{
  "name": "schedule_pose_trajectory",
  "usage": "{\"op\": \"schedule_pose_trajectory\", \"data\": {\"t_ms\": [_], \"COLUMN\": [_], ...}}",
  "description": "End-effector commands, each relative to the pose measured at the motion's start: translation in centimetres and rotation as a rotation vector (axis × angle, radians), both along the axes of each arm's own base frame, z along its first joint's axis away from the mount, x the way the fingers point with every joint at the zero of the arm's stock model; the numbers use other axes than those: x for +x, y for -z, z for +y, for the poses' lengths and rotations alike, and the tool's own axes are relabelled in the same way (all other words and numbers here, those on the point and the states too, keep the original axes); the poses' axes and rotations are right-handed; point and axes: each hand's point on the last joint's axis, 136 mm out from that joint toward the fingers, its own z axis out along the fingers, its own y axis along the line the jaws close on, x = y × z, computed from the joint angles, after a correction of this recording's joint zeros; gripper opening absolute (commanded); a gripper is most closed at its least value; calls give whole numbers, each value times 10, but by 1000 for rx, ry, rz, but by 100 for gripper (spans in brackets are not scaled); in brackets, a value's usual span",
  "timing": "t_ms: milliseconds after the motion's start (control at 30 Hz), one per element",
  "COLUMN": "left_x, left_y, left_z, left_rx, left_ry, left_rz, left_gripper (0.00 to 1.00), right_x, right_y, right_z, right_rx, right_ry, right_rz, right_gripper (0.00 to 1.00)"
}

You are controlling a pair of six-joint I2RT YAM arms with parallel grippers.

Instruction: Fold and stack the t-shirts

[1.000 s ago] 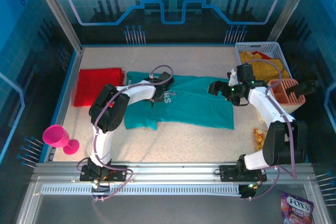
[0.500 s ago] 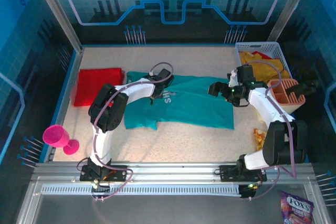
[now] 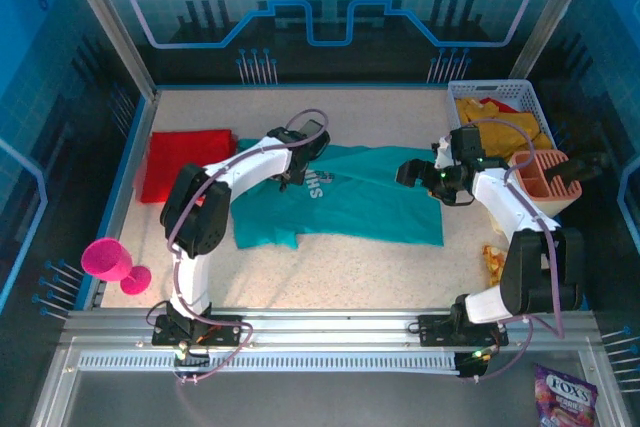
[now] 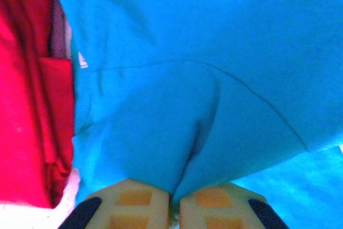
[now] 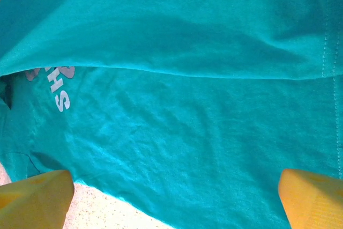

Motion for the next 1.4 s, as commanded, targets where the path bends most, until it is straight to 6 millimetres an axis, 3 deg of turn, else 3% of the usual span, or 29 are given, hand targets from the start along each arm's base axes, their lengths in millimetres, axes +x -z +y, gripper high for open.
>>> {"op": "schedule_pose_trajectory", "data": {"t_ms": [0,200,300,467,533,667,800,933,1100,1367], "left_x": [-20,-28,-31,-41,-46,-58,-69,-73,-71,-44], "left_y": [-18,-1,9,-1,-12,-29,-27,-16,7,37], "left_z": [3,-3,-10,-25,-26,-18,-5,19,40,40], "left_rx": [31,70,58,-84,-120,-244,-476,-609,-722,-749], "left_ry": [53,98,116,120,116,60,-42,-120,-199,-189], "left_rz": [100,233,263,250,241,201,140,64,-5,-52], "left_gripper": [14,25,37,58,61,59,52,47,50,53], "right_x": [0,-1,-1,0,1,2,2,2,4,5], "right_y": [4,7,6,6,6,4,4,5,5,2], "right_z": [0,2,2,2,3,4,6,9,10,14], "right_rx": [10,0,-9,-10,-7,-8,-1,15,15,26], "right_ry": [-7,-18,-23,-23,-25,-29,-27,-35,-33,-39], "right_rz": [22,38,37,36,35,29,25,30,20,19], "right_gripper": [98,98,98,98,98,98,98,98,98,98]}}
